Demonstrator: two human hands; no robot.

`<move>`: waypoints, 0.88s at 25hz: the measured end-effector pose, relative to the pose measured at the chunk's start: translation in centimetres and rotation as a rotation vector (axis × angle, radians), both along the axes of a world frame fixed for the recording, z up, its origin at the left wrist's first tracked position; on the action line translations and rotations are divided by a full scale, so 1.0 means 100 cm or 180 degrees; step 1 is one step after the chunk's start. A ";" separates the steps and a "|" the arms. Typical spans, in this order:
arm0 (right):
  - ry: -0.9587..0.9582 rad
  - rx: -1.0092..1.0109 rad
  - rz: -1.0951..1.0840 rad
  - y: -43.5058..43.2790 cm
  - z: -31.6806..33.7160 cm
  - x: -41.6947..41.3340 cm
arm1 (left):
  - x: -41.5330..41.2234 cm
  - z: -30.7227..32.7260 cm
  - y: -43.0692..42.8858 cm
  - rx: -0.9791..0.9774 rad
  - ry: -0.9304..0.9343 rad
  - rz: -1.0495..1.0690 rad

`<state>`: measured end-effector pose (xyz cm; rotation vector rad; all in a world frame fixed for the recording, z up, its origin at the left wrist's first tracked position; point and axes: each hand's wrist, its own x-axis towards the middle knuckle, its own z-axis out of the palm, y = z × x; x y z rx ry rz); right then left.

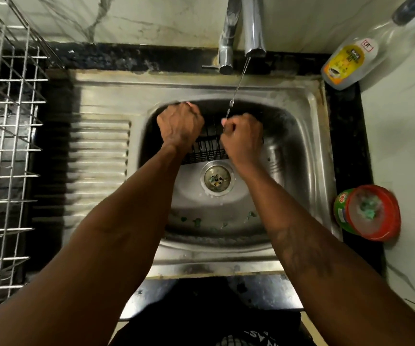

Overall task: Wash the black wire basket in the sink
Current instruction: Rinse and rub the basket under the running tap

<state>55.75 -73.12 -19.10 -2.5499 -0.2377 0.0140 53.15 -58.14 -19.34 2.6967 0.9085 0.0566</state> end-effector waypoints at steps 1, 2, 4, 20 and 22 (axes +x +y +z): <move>0.0018 0.0078 -0.0006 -0.010 -0.006 -0.013 | 0.000 -0.001 -0.001 0.0038 0.0003 -0.0019; 0.0015 0.0166 -0.0007 -0.017 -0.009 -0.021 | -0.001 -0.002 -0.003 0.0057 0.0010 -0.0033; 0.0178 0.0068 -0.0070 -0.012 -0.007 -0.010 | -0.004 -0.004 -0.005 0.0016 0.0019 -0.0013; -0.0059 -0.0382 0.0187 -0.036 -0.002 -0.009 | -0.007 -0.003 -0.008 0.0039 0.0080 -0.0116; 0.0028 -0.0414 0.0068 -0.029 -0.002 -0.017 | -0.009 -0.003 -0.009 0.0070 0.0071 -0.0100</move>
